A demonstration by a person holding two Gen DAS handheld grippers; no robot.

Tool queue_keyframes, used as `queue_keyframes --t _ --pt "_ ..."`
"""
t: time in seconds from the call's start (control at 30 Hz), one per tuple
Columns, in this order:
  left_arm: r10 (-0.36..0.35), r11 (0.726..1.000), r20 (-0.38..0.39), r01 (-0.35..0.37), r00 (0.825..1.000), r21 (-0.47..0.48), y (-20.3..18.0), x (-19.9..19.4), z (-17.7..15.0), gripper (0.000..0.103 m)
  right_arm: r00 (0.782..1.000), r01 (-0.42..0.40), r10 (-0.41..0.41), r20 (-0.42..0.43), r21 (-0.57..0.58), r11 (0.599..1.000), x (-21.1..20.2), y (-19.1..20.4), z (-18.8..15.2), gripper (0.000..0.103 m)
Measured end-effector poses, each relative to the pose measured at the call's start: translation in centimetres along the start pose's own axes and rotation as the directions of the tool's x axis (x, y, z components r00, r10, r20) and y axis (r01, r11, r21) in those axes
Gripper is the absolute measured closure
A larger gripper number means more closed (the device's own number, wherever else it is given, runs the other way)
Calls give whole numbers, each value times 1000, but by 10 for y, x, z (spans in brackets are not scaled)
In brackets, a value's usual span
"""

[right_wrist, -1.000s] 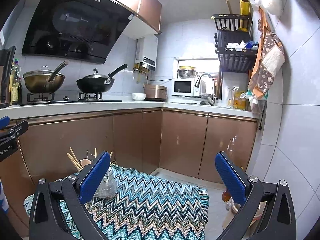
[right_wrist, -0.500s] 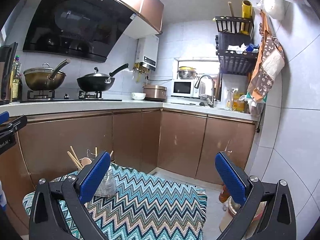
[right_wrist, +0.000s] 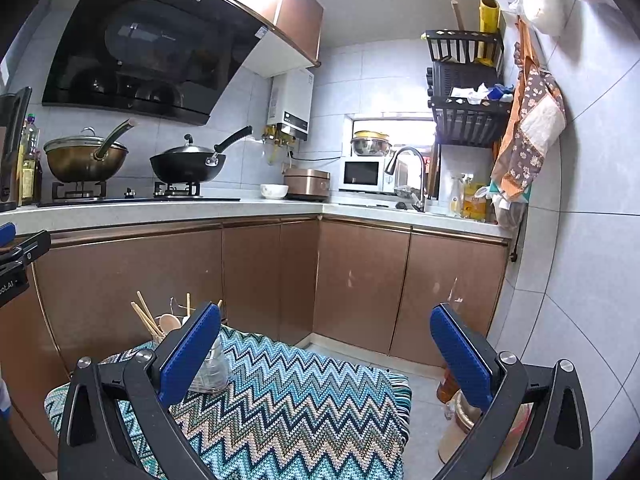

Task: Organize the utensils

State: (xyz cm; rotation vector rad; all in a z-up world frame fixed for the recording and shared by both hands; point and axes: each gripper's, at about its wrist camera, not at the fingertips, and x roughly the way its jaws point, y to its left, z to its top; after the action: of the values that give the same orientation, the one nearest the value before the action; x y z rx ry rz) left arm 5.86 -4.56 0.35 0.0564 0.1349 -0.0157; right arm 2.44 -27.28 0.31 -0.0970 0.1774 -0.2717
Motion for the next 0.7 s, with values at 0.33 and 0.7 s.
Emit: queue_keyframes --t 0.33,0.7 --pt "2 1000 -8 -2 1000 2 -1 2 -2 28 1000 5 -5 -3 0 1000 1 1 -1 0" --pt "0 1000 -11 0 1000 5 -1 2 -3 28 1000 -1 1 -5 -7 1000 2 2 -1 0"
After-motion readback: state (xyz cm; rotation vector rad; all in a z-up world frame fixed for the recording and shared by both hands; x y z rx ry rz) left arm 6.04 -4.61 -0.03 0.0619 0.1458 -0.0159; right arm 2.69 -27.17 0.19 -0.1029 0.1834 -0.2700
